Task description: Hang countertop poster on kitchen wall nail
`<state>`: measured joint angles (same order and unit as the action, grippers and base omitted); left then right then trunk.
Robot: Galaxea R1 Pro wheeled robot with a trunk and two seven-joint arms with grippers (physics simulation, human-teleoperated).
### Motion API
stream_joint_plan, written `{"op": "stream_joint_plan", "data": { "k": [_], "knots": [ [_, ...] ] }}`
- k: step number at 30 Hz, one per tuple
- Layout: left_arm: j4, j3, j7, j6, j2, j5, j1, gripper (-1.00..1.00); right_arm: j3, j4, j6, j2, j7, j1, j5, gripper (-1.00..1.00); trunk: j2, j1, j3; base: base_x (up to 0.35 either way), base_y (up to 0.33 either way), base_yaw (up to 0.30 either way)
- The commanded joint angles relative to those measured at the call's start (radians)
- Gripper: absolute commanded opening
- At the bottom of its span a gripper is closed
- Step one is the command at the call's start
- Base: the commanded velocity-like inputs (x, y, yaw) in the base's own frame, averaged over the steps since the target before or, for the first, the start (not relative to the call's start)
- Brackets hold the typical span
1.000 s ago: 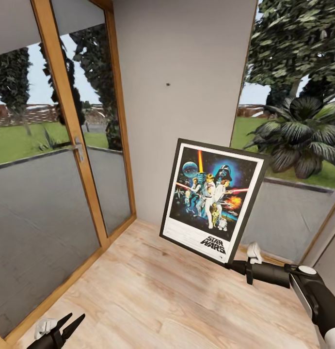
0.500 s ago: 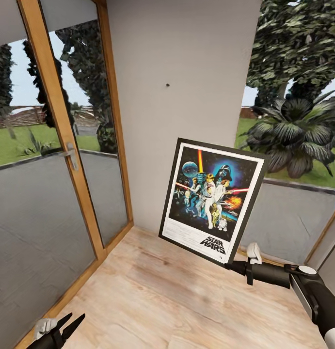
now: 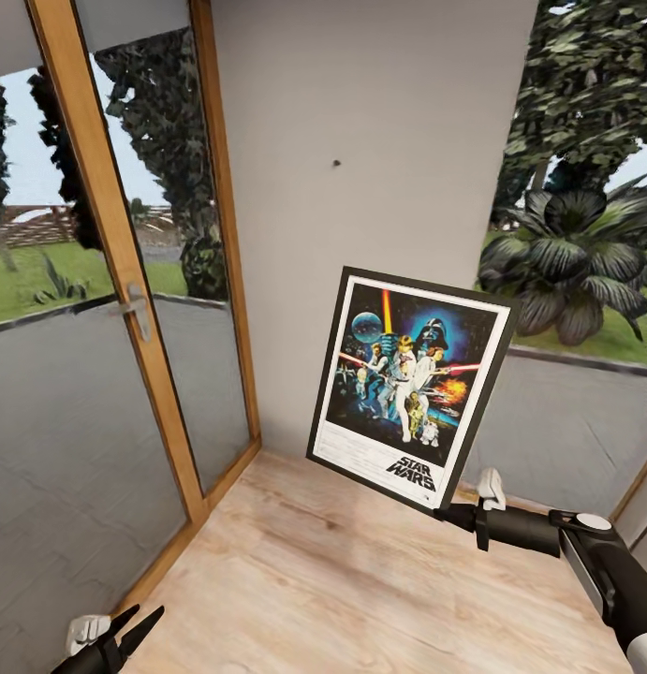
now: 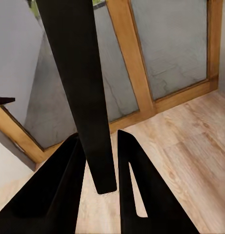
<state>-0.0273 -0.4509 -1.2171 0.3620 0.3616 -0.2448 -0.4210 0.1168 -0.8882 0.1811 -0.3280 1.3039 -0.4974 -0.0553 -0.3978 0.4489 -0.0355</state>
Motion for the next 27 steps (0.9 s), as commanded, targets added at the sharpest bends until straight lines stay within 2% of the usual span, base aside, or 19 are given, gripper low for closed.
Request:
{"op": "stream_joint_plan", "data": {
  "k": [1,8,16,27],
  "knots": [
    [0.001,0.009,-0.002,0.005,0.000,-0.010,-0.001,1.00,0.000,0.000,0.012,0.000,0.004,-0.001,-0.004,-1.00,-0.002,0.001,-0.002,0.253,0.248,-0.210],
    [0.001,0.009,-0.002,0.005,0.000,-0.010,-0.001,1.00,0.000,0.000,0.013,0.000,0.003,-0.001,-0.004,-1.00,-0.002,0.001,0.005,0.228,0.223,-0.244],
    [0.001,0.009,-0.002,0.006,0.000,-0.009,-0.001,1.00,0.001,0.000,0.012,0.000,0.003,-0.001,-0.003,-1.00,-0.002,0.001,0.012,0.097,0.091,-0.250],
    [0.000,0.010,-0.002,0.005,0.000,-0.008,-0.001,1.00,0.001,0.000,0.012,0.000,0.003,-0.001,-0.003,-1.00,-0.002,0.001,0.013,0.234,0.262,-0.029]
  ]
}}
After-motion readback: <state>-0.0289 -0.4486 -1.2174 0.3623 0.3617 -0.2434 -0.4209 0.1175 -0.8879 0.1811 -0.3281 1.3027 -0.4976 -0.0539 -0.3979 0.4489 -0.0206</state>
